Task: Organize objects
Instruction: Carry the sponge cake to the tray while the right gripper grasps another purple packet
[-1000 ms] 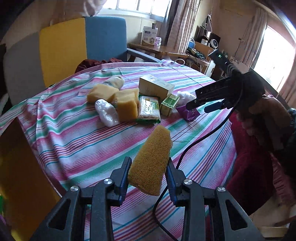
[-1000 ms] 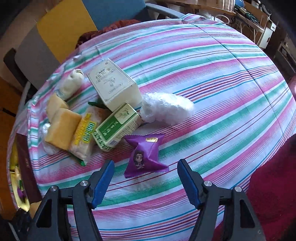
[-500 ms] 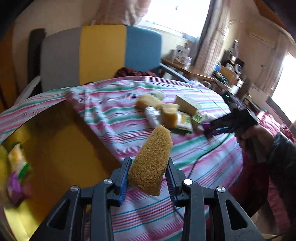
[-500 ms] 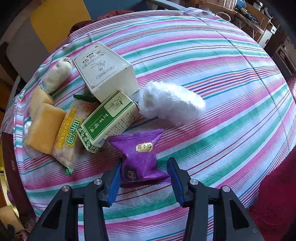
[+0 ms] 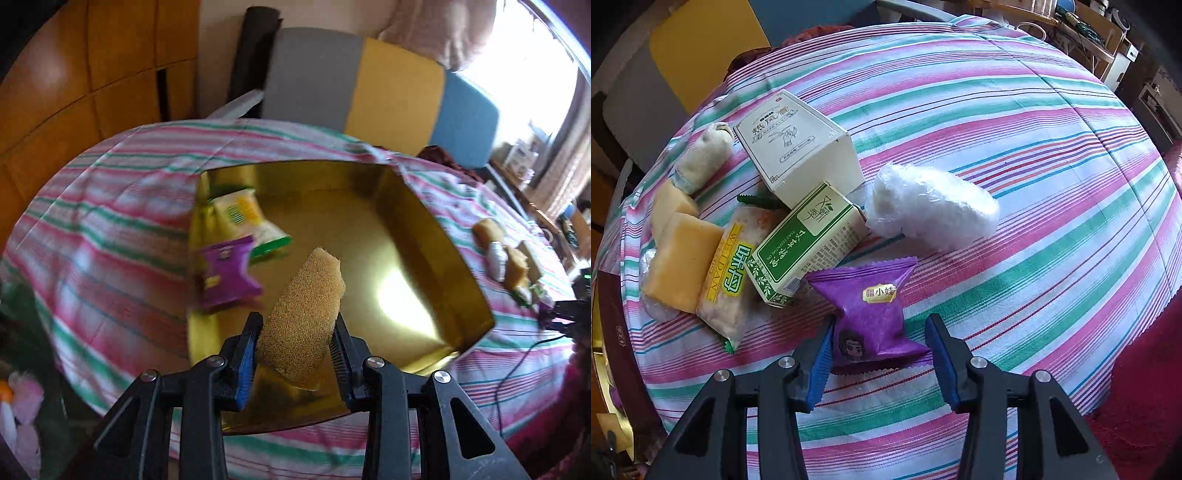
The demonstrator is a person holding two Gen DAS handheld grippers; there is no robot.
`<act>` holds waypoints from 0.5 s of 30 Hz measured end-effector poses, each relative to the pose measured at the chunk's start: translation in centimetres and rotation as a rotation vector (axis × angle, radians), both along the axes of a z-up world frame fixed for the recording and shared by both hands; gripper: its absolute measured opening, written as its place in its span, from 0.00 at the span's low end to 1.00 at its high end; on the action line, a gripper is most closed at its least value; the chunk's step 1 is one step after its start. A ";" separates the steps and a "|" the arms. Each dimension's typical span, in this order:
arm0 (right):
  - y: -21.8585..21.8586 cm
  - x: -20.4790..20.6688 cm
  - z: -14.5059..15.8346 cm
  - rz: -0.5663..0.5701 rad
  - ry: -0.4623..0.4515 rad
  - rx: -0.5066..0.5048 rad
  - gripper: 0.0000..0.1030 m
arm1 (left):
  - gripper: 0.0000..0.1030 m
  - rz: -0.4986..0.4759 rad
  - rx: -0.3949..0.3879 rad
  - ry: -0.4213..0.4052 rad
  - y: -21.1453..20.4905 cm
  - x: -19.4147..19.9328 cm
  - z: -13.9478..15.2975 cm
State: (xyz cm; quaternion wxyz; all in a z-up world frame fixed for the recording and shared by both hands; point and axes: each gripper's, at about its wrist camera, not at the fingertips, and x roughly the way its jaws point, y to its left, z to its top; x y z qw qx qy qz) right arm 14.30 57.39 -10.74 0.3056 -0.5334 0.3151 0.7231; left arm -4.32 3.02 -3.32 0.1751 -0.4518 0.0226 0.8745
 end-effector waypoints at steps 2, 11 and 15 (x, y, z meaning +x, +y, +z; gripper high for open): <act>0.1 0.2 0.0 -0.003 0.003 -0.001 0.48 | 0.35 0.012 -0.018 -0.009 -0.2 -0.1 -0.5; 0.7 1.1 -0.2 -0.007 0.012 -0.003 0.49 | 0.39 0.034 -0.088 -0.023 0.3 -0.6 -2.0; 0.6 0.8 -0.2 -0.007 0.012 -0.002 0.49 | 0.42 0.043 -0.093 -0.021 0.0 -0.6 -2.0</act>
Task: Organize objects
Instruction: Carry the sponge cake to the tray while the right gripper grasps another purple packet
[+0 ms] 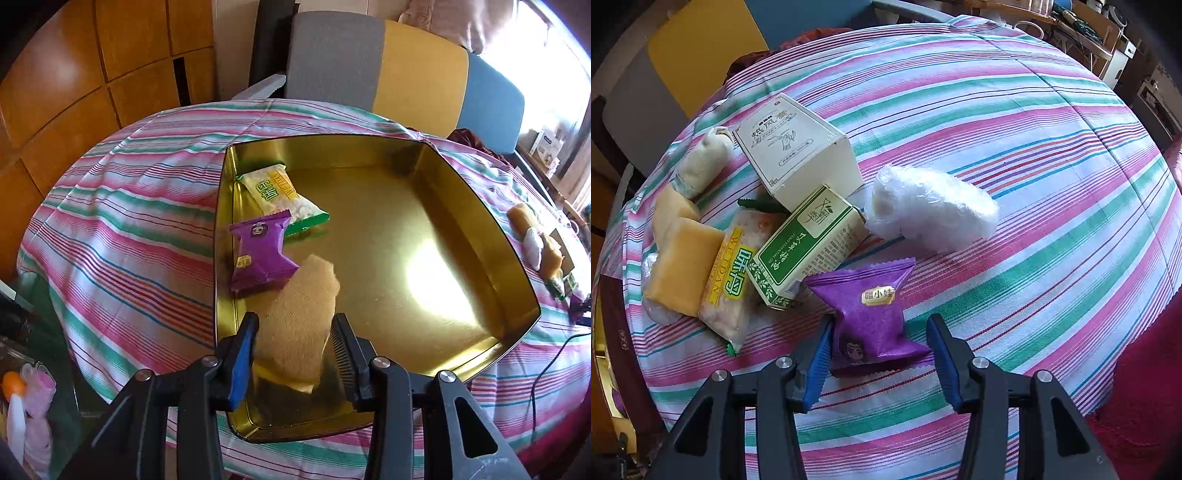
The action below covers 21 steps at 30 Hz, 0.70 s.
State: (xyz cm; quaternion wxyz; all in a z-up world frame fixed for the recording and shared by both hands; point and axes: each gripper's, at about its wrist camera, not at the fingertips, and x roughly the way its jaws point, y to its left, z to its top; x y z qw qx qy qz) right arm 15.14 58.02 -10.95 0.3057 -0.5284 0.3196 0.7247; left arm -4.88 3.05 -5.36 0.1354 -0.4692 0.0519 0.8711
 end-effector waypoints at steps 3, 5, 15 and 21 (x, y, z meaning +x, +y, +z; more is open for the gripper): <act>0.1 0.1 0.0 0.000 0.000 0.001 0.49 | 0.51 0.001 -0.002 0.015 0.0 0.1 0.3; 0.2 0.3 0.0 -0.001 0.000 0.003 0.49 | 0.51 0.001 -0.010 0.031 0.0 0.3 0.4; 1.2 1.1 -0.1 0.000 -0.005 0.025 0.48 | 0.38 0.009 -0.128 0.100 0.4 0.4 0.2; 1.9 1.5 -0.1 0.007 -0.003 0.032 0.46 | 0.33 0.025 -0.134 0.092 0.0 0.3 0.0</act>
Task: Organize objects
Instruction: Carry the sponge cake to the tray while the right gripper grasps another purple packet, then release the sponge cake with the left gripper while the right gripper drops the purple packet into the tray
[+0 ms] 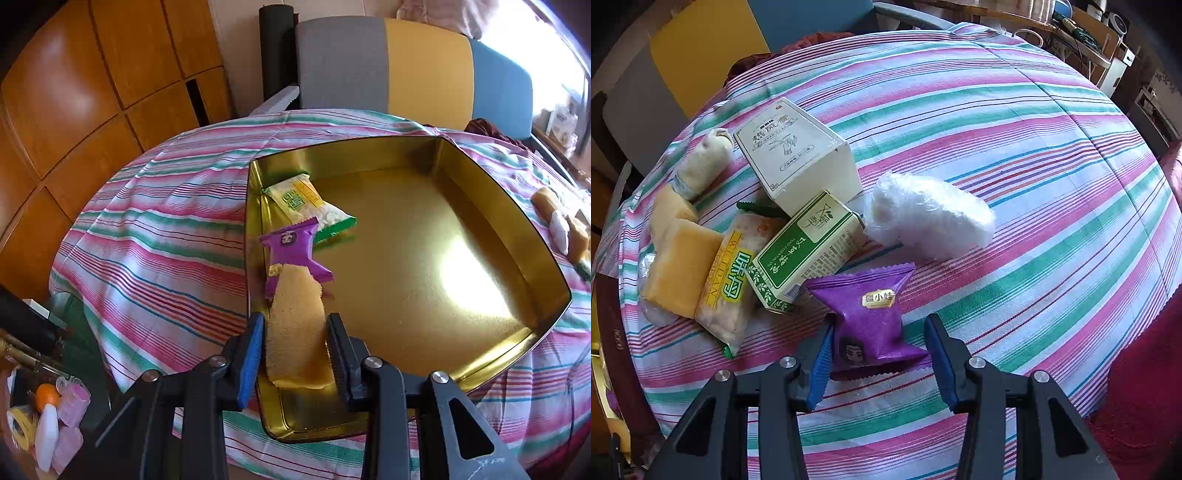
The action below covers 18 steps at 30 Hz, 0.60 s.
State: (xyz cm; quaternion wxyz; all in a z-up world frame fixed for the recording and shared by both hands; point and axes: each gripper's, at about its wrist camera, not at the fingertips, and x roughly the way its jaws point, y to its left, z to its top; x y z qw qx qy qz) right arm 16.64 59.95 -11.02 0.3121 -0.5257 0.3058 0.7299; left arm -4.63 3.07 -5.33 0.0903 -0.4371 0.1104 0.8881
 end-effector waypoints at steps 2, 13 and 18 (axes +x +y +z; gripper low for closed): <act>0.2 0.2 0.2 0.006 0.008 0.000 0.46 | 0.34 0.005 0.020 0.003 -0.2 0.0 0.3; -7.1 -2.9 4.8 0.136 0.085 0.026 0.46 | 0.39 -0.020 0.115 0.023 -0.5 0.3 1.6; -13.9 -6.4 8.4 0.315 0.200 0.039 0.46 | 0.50 0.002 0.193 0.034 -1.8 0.3 2.7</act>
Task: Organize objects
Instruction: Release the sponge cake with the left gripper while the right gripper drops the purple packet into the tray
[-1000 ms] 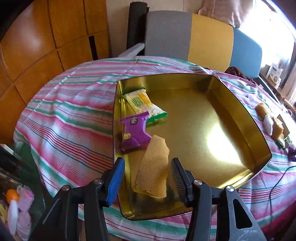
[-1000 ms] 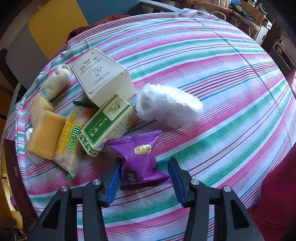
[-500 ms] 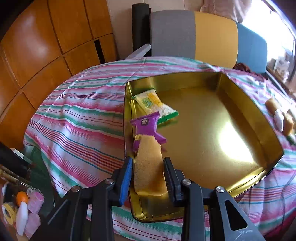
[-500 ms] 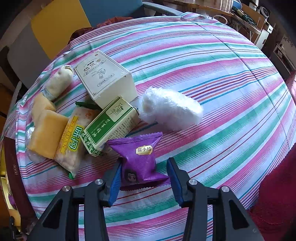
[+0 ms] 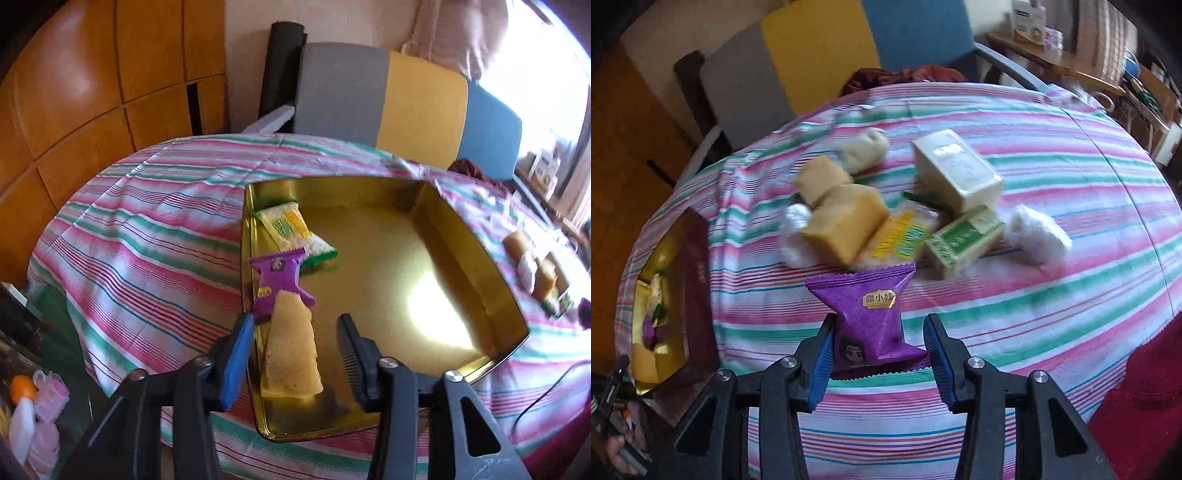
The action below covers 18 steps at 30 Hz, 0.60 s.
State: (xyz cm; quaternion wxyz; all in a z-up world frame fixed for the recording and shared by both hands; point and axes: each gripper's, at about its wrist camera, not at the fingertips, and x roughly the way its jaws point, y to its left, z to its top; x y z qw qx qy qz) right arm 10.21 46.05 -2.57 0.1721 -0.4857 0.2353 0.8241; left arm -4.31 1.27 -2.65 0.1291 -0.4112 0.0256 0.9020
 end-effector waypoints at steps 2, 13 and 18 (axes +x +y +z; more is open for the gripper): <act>-3.0 -1.3 1.7 0.091 0.041 0.002 0.45 | 0.53 0.019 0.015 0.024 -0.7 0.0 0.8; -23.2 -12.2 0.7 0.608 0.039 -0.063 0.46 | 0.62 0.146 0.060 0.055 -5.4 -0.7 2.1; -29.9 -15.4 -2.6 0.730 -0.040 -0.063 0.45 | 0.63 0.162 0.070 0.042 -6.3 -0.4 1.5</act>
